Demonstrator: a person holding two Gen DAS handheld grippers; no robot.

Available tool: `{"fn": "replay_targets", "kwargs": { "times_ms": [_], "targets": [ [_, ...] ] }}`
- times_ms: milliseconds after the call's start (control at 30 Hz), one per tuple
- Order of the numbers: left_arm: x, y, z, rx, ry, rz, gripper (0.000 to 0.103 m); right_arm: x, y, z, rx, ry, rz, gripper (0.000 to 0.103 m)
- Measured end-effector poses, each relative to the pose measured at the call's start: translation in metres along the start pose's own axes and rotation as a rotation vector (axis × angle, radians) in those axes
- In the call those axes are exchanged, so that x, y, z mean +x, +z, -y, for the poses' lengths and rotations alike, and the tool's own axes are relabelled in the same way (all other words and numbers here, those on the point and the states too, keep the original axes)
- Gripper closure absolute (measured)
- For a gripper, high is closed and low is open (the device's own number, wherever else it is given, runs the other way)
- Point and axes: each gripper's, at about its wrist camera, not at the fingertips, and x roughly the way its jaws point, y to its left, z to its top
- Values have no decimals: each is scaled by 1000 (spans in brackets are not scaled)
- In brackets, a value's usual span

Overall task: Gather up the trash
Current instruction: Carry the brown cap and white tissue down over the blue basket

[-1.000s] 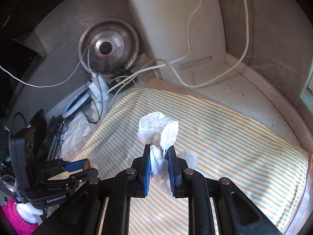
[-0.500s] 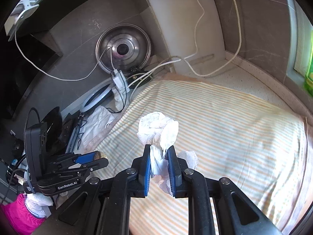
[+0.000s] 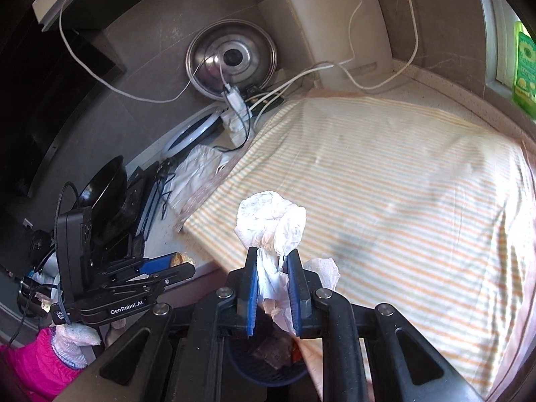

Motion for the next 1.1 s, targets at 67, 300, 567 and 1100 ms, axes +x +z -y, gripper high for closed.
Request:
{"fn": "replay_targets", "kwargs": {
  "times_ms": [67,300,567,1100],
  "targets": [
    [-1,-10,-6,0,0,-12,68,2,-11,-8,4,1,-13,88],
    [5,-42,-24,-17,-3,-63,68,17,-47,-29,17,11,-76,88],
    [21,-79,-36,-21,-1,-137,68,42,-87,-46,21,8,-153,88],
    [62,-110,-42,-16,13,-237,68,101,-144,-57,-3,-58,-291,88]
  ]
}}
